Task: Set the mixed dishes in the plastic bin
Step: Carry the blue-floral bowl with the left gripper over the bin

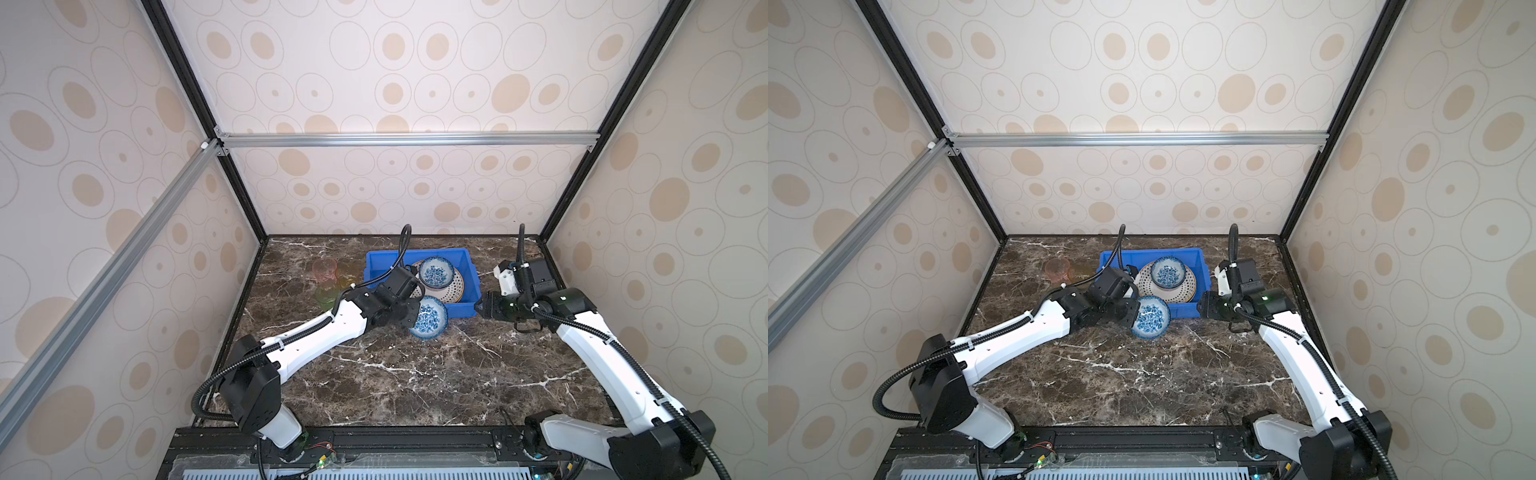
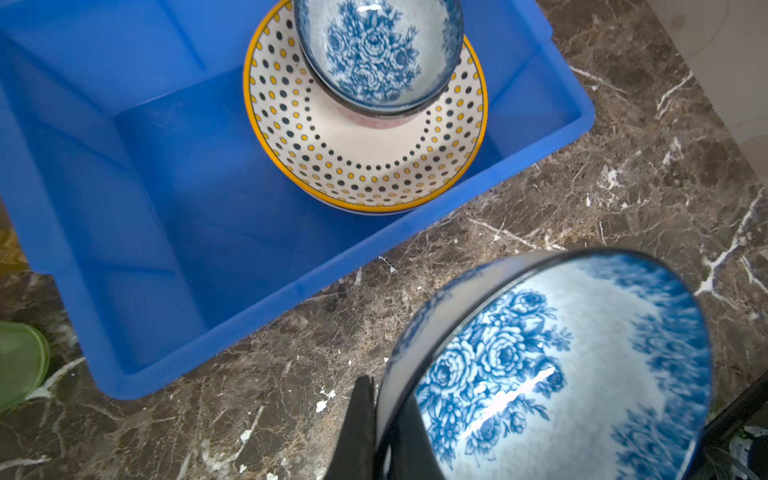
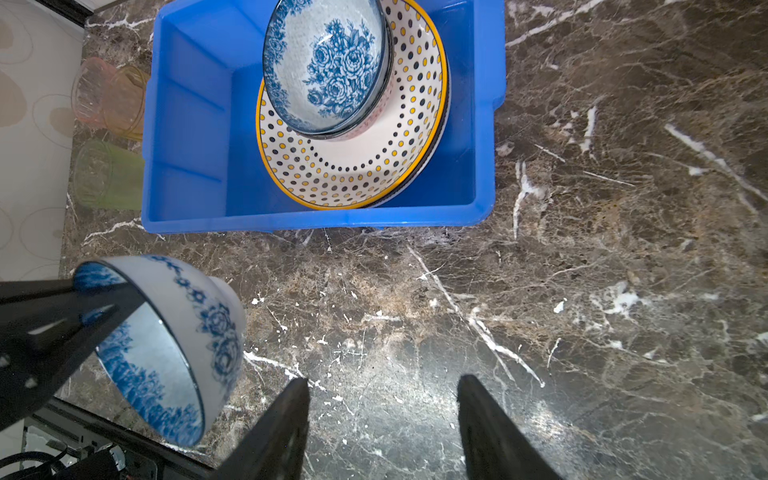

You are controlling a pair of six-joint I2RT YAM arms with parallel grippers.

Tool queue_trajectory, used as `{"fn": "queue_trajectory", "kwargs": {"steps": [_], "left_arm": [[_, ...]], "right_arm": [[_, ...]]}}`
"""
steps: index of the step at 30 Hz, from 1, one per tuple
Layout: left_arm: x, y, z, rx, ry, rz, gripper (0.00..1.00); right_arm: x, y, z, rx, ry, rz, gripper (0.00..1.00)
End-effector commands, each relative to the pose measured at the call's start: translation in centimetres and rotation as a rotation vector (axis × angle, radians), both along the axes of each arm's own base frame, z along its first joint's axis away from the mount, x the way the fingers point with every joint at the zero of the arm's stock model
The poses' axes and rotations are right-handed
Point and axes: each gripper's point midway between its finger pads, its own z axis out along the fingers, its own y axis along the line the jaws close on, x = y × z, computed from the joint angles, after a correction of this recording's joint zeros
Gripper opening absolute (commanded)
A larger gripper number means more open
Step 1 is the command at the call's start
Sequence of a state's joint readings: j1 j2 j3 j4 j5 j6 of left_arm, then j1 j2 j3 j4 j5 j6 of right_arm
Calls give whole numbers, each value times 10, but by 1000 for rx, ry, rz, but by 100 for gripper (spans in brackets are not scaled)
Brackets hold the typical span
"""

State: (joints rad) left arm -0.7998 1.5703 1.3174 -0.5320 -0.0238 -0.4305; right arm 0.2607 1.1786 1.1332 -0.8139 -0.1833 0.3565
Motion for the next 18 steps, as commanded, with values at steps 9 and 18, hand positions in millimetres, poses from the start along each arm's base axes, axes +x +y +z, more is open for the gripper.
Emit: {"fn": "queue_trajectory", "kwargs": {"steps": [9,18], "left_arm": [[46,-19,34,-41,-74,-21,0],[77,-33,38,-30,-80,-20,0]], "right_arm": [[10,-6,18,-47,-55,4,60],[15,-9,24,-81,-67,5,60]]}}
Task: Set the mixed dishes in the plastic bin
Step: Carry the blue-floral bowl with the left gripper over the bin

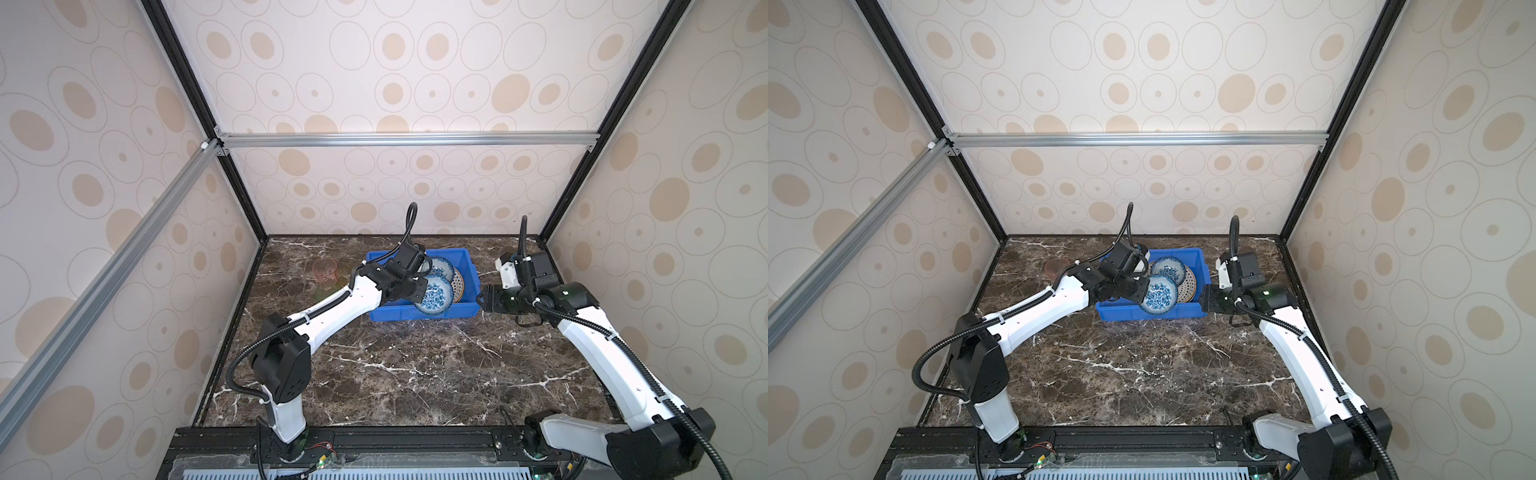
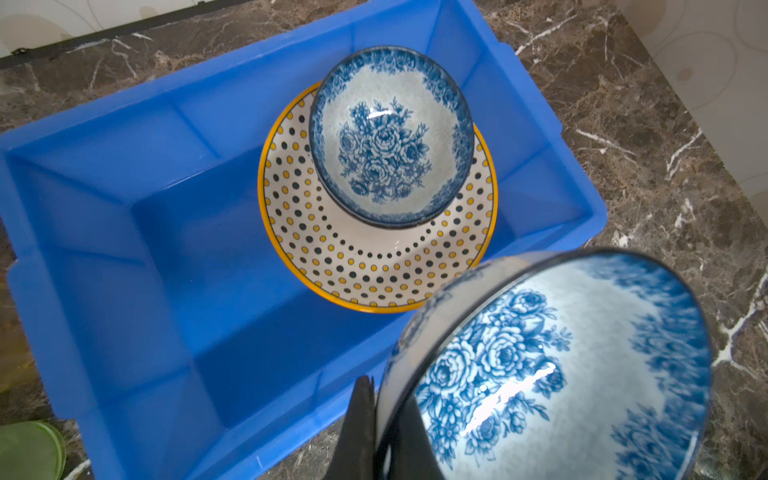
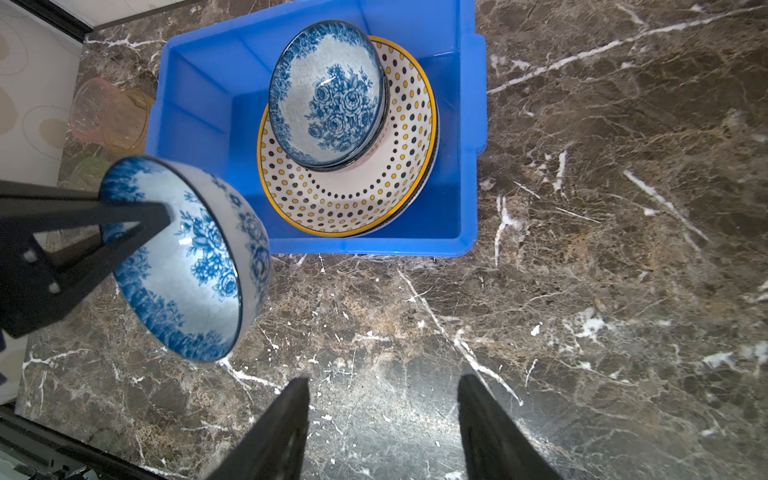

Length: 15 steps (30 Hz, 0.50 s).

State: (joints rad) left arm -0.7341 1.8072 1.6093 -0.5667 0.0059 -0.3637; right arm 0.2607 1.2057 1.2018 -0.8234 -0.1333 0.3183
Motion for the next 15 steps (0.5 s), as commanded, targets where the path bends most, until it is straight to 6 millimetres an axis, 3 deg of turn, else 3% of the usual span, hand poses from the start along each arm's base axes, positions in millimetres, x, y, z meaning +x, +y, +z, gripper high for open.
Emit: {"fn": "queue_trajectory", "kwargs": {"steps": [1,15], "left_arm": [[15,-7,29,-34,-55,-19,0],[48,-20,23,-36,-53,-17,0]], "right_arm": [[2,-5,8,-36,-15,2,60],[5,-11,10,-93,-13,11,60]]}}
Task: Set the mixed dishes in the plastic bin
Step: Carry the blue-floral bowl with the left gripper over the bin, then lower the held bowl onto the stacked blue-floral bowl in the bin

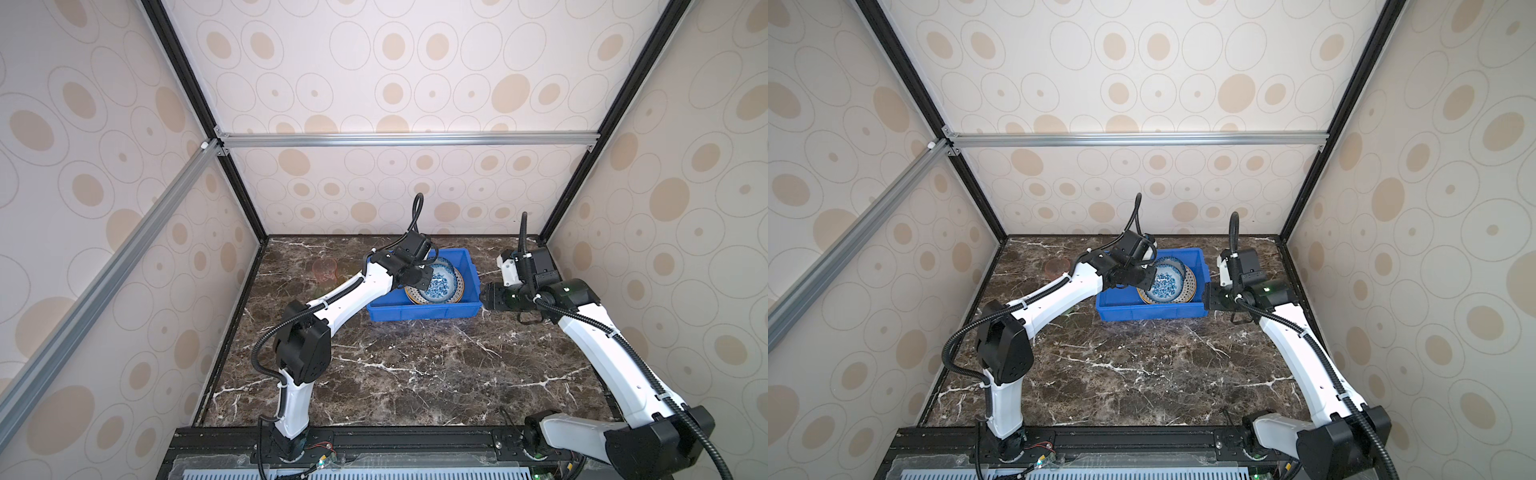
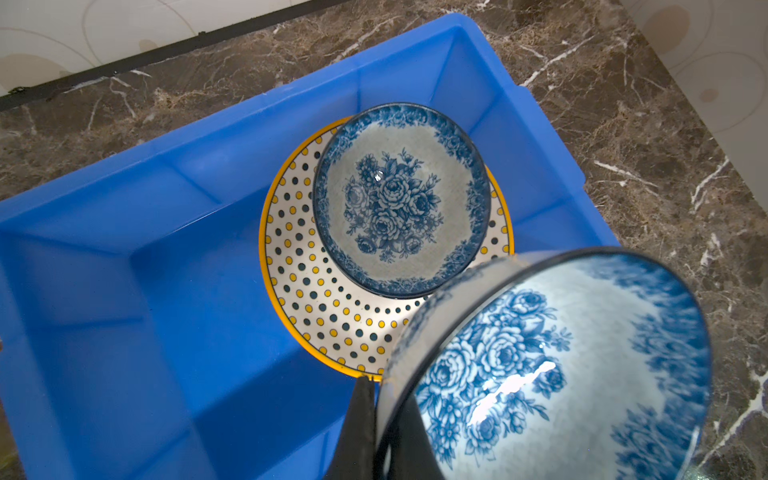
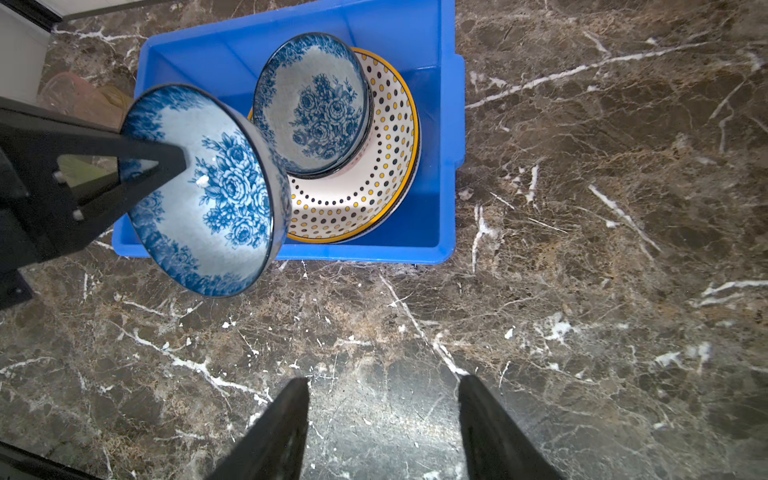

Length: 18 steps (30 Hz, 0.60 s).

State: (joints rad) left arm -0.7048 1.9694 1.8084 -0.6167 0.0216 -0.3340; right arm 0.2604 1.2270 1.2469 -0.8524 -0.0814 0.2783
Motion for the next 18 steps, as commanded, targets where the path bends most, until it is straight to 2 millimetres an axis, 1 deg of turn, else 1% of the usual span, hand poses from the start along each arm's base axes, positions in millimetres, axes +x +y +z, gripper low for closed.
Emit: {"fn": "queue_trajectory", "kwargs": {"steps": [1,8,18], "left_arm": [[13,-7,29,-58,-56,-18,0],[22,-13,23,-40,-45,-25,0],[36,-10,25,-35,-64,22,0]], "right_arm": [[-1,-5,5,-34,1,9,61],[-2,-7,4,-47,-5,3,61],[-6,-11,7,-67,-10,5,61]]}}
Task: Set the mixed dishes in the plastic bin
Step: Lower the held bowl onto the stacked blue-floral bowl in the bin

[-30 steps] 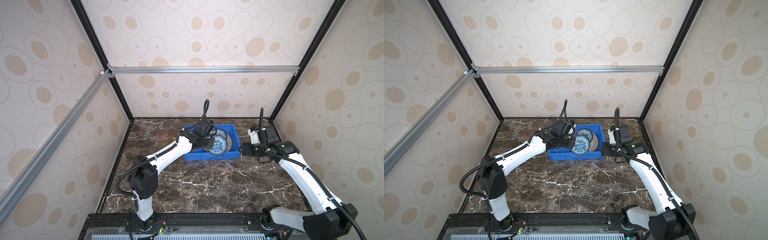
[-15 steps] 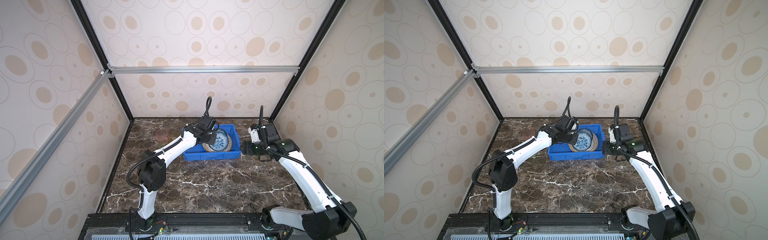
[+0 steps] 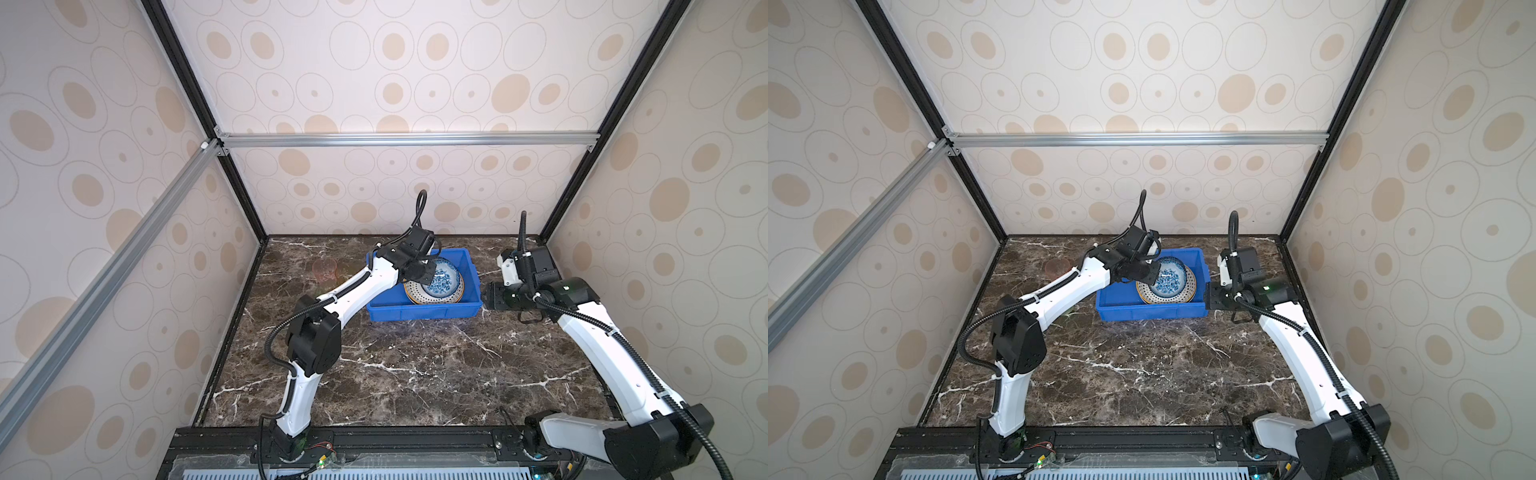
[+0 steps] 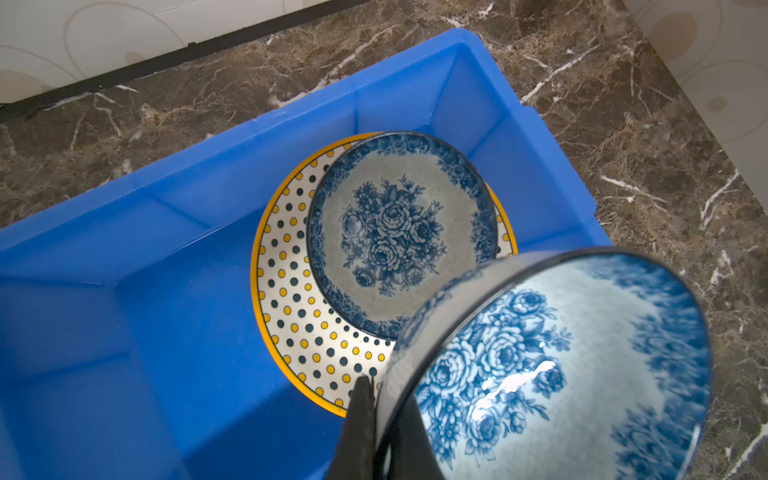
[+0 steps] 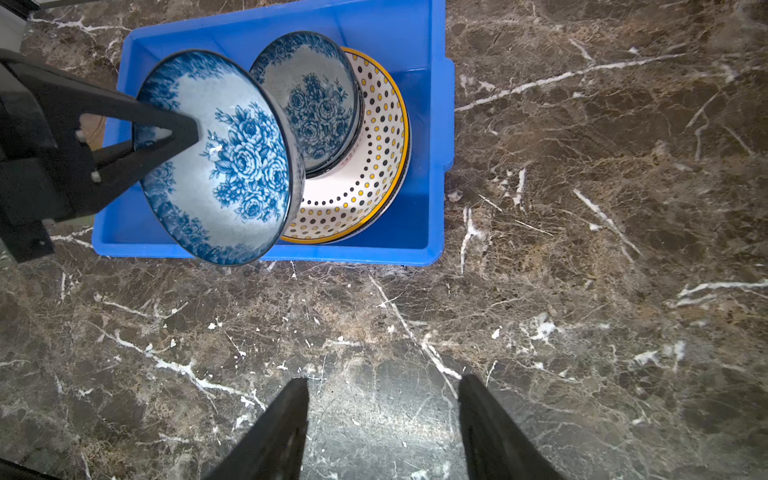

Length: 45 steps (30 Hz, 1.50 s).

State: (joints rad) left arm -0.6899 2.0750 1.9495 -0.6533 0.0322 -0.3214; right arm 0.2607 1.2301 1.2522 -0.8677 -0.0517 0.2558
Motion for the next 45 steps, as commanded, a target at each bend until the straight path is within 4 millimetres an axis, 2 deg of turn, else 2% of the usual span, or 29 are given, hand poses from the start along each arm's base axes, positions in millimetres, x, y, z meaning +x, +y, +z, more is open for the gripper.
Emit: {"fn": "queue_trajectory", "kwargs": {"steps": [1,13,19,28,45], "left_arm": [[15,1,29,-36,-66,27,0],[31,6,36,-44,-99,96,0],[32,0,38,-84,-87,83,0],[46,2,23,-66,-79,131,0],[67,1,12,-121,-68,148,0]], "right_arm": [[-6,-7,8,-29,-12,-1,61],[-9,-5,8,-20,-17,12,61],[-11,-5,9,-20,-21,19,61],[-14,-5,6,-15,-23,21,61],[-8,1,3,8,-12,26,61]]}}
